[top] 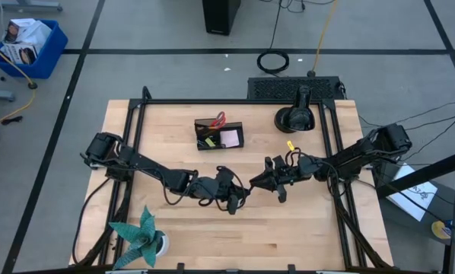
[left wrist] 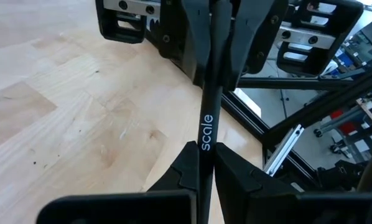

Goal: Pick and place office supplies into organizer
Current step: Put the black pen into the black desk organizer

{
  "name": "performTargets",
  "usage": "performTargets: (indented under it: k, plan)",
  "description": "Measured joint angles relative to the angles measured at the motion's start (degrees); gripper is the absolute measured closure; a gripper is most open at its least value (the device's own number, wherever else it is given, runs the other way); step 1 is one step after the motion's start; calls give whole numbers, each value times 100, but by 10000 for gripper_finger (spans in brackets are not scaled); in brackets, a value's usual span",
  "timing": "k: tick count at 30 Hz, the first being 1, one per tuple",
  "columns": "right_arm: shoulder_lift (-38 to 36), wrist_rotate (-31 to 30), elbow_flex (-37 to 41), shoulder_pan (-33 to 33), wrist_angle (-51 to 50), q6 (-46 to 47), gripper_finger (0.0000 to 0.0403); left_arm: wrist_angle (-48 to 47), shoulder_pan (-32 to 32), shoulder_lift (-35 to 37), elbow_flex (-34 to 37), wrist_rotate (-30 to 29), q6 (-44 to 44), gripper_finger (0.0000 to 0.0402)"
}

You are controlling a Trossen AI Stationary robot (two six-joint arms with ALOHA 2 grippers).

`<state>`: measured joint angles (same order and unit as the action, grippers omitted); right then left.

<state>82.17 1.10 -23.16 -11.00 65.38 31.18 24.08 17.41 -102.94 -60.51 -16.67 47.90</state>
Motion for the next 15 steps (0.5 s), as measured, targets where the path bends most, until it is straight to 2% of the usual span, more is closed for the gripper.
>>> performTargets:
  k: [8, 10, 13, 15]
  plan:
    - [0, 48, 0, 2, -2, -28, 365, -28, -2, 0, 0, -79, 62, 368]
    - [2, 47, 2, 2, -28, -59, 362, -178, -30, 45, 0, -68, -38, 351]
    - [7, 29, 9, 7, -97, -96, 370, -919, -87, 336, -3, -24, -57, 314]
    - [7, 31, 9, 4, -110, -158, 376, -1624, -91, 551, -4, -199, 38, 284]
